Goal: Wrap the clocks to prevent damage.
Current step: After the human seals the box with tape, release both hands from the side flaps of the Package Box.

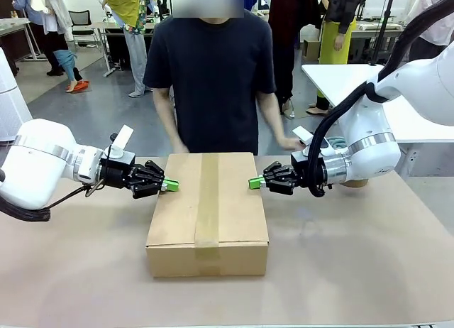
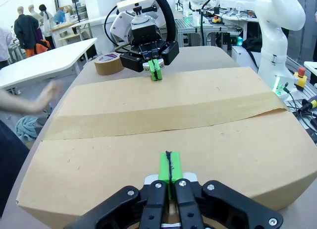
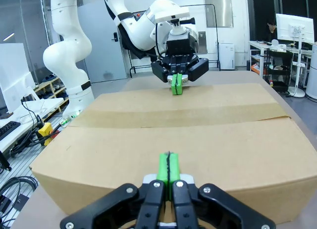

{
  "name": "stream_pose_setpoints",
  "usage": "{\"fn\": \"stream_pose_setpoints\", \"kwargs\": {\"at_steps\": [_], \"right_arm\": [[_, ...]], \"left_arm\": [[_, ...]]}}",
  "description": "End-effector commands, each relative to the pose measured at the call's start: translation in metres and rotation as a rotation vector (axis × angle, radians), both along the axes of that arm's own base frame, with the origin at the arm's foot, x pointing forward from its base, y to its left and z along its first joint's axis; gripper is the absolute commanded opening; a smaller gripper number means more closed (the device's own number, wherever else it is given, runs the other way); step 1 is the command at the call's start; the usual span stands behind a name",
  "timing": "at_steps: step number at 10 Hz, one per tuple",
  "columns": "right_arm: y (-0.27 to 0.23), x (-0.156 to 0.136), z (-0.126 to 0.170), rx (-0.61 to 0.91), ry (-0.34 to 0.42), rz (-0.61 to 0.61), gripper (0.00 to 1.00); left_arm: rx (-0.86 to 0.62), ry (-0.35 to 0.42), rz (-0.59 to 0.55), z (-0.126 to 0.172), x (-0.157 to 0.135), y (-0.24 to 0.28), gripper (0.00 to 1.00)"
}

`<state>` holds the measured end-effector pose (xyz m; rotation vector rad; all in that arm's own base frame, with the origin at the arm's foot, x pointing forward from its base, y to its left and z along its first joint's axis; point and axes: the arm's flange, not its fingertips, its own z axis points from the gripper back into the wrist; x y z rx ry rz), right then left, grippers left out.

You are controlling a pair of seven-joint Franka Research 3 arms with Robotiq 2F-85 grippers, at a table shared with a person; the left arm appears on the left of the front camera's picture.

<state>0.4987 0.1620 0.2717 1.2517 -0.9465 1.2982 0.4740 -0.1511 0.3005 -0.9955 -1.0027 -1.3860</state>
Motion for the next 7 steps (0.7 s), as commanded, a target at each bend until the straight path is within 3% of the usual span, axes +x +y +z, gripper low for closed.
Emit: {"fn": "stream_pose_setpoints", "kwargs": {"at_steps": [1, 3, 7], "right_arm": [[0.0, 0.0, 0.0, 0.0, 0.0, 0.0, 0.01], [-0.007, -0.013, 0.061, -0.182, -0.055, 0.071, 0.01], [-0.055, -0.045, 0.193, -0.425, -0.041, -0.079, 0.01]], "left_arm": [[0.0, 0.0, 0.0, 0.0, 0.0, 0.0, 0.0], [0.123, 0.003, -0.054, 0.047, 0.003, 0.024, 0.0], [0.312, 0.014, -0.018, 0.161, -0.003, 0.082, 0.0]]}}
